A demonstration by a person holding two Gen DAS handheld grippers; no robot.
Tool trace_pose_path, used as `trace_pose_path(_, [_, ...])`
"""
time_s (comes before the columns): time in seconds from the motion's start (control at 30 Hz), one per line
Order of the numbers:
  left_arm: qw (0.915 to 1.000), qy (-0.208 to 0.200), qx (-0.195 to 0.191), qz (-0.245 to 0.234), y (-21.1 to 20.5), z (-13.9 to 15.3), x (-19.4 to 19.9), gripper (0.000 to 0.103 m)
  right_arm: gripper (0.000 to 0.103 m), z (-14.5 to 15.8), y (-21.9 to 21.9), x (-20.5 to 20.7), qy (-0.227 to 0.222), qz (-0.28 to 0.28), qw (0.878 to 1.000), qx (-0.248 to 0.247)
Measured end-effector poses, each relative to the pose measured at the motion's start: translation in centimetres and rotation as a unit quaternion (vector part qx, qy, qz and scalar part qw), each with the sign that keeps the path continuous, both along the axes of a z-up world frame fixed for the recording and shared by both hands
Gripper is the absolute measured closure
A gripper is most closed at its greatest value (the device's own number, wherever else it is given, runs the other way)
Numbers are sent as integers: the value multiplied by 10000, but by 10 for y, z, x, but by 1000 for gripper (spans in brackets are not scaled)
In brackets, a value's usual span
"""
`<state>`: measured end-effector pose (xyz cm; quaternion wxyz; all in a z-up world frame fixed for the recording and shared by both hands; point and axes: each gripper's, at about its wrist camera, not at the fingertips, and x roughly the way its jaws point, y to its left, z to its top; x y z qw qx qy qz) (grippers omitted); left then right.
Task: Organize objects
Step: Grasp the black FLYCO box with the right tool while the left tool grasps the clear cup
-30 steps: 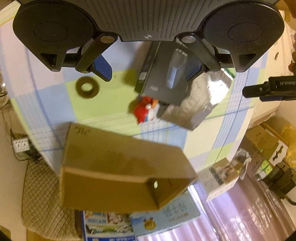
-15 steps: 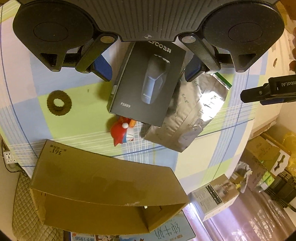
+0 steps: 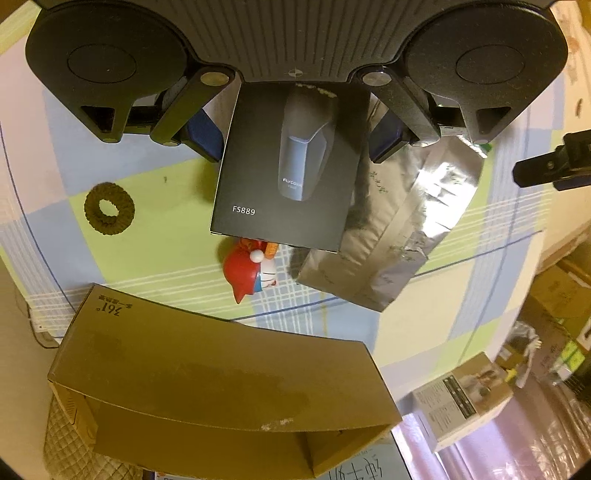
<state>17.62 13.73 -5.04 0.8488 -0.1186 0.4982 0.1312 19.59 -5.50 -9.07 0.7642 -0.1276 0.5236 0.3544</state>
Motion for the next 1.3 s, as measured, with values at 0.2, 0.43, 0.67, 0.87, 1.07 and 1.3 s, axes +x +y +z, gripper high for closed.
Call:
trace_pose_path(0.2, [9999,89,-59,-98,5,-10,2,19,20,-13,4,-5,-257,76,9994,-225])
trace_pose_path(0.43, [9996,177,-65,-207,13,-22,6,19,23,-11,-13,0,-304,201,9992,-153])
trace_pose_path(0.67, [9971,239,-192,-695,5,-39,13,23,23,9,-40,15,-399,-49,9992,67])
trace_pose_path(0.87, [9933,224,-396,-1066,-12,-53,22,26,23,11,-63,23,-344,-356,9988,26])
trace_pose_path(1.07, [9911,279,-429,-1232,-16,-69,36,34,23,7,-77,27,-229,-504,9984,-64])
trace_pose_path(1.3, [9898,216,-421,-1342,-15,-75,41,55,23,8,-84,30,-224,-563,9981,-72])
